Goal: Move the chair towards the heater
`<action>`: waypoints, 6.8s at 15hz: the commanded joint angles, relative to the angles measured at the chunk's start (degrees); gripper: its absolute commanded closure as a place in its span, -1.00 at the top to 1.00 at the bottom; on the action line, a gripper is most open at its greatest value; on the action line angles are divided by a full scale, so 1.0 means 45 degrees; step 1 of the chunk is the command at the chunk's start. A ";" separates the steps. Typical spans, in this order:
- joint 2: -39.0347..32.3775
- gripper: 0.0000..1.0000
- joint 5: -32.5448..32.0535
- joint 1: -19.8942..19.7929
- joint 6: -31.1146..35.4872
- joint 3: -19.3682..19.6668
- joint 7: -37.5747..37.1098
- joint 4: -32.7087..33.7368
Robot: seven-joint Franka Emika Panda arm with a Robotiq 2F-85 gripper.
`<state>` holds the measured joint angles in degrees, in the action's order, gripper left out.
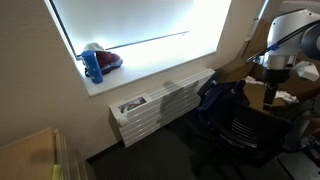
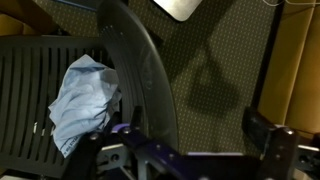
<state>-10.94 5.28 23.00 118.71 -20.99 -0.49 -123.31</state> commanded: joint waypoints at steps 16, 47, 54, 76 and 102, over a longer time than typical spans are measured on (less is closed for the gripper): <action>-0.1152 1.00 -0.2457 0.0206 0.3314 0.0421 -0.1530 -0.0631; -0.2454 -0.79 -0.4251 0.1320 0.0001 0.1208 -0.4351 0.1108; -0.1852 -0.86 -0.6235 0.1580 0.0062 0.2060 -0.6002 0.2116; -0.2487 -0.89 -0.7589 0.1811 0.3901 0.3109 -0.9784 0.3950; -0.4445 0.05 -0.1920 0.1915 0.1131 0.1359 -0.7600 0.3784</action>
<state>-28.25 -3.86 29.61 130.37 -13.84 -36.16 -110.47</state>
